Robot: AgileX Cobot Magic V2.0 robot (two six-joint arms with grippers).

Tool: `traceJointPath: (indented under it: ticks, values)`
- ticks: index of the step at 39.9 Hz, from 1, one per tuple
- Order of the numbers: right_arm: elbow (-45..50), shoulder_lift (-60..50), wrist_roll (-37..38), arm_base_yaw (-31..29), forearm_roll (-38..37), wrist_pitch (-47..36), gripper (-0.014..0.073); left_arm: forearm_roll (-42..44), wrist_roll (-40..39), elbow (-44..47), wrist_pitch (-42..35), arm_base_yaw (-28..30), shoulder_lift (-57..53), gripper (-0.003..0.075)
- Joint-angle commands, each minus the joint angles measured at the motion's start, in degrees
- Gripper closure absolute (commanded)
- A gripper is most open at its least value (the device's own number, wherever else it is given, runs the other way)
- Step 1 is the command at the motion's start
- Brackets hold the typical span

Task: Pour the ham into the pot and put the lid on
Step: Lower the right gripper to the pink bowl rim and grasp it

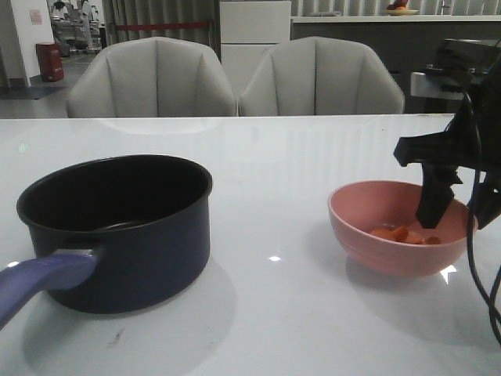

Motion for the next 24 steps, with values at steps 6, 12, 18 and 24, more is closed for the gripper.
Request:
traceJointPath:
  ticks: [6, 12, 18, 24]
  values:
    - [-2.88, 1.11, -0.6, -0.08, 0.17, -0.82, 0.0307, -0.2, -0.03, -1.42, -3.98, -0.48, 0.53, 0.0127]
    - [-2.88, 1.28, -0.6, -0.08, 0.17, -2.59, 0.0457, -0.2, -0.03, -1.42, -3.98, -0.48, 0.53, 0.0127]
    - [-2.88, 1.28, -0.6, -0.08, -0.76, -3.92, 0.046, -0.2, -0.03, -1.42, -3.98, -0.48, 0.53, 0.0127]
    - [-3.39, 1.11, -0.58, -0.08, -1.17, -3.97, 0.046, -0.2, -0.03, -1.42, -3.98, -0.48, 0.53, 0.0127]
